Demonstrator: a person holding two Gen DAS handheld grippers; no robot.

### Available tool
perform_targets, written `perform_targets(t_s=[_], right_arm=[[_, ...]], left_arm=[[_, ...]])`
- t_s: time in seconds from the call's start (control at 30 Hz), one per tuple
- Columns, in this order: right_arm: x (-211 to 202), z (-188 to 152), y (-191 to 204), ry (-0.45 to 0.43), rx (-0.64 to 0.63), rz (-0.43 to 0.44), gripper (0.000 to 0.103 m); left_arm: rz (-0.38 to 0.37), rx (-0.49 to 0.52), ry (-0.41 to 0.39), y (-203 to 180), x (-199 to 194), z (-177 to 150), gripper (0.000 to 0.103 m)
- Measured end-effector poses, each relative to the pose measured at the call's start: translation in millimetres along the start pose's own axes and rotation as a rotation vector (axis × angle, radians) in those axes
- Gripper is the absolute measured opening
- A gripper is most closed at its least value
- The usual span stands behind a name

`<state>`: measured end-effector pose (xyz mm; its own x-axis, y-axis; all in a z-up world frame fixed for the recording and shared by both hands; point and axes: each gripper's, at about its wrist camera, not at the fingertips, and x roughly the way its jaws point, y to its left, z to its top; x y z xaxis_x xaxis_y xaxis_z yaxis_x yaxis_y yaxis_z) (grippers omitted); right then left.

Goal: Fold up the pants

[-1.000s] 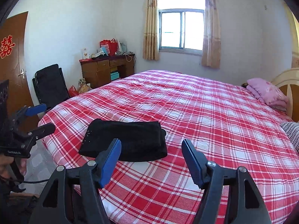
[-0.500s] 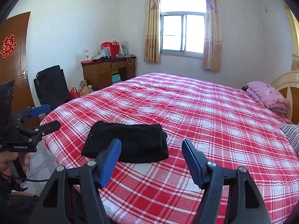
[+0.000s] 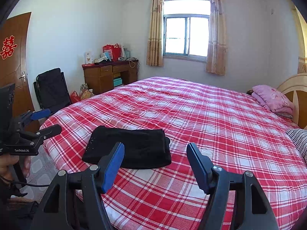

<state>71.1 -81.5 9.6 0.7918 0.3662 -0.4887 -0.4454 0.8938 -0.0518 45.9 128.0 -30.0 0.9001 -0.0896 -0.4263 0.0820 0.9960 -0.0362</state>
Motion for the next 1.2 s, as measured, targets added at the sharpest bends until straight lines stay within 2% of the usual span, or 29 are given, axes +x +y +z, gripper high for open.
perform_targets(t_s=[0.83,1.2], right_arm=[[0.3,-0.9,-1.7,-0.003,0.011,-0.004,0.069],[1.0,-1.5,-2.0,-0.004,0.011,-0.01,0.069]], left_arm=[[0.014,-0.002,0.003,4.8,0.2,-0.5,0.103],[0.053,0.014,0.023,6.0,5.8,-0.2,0.103]])
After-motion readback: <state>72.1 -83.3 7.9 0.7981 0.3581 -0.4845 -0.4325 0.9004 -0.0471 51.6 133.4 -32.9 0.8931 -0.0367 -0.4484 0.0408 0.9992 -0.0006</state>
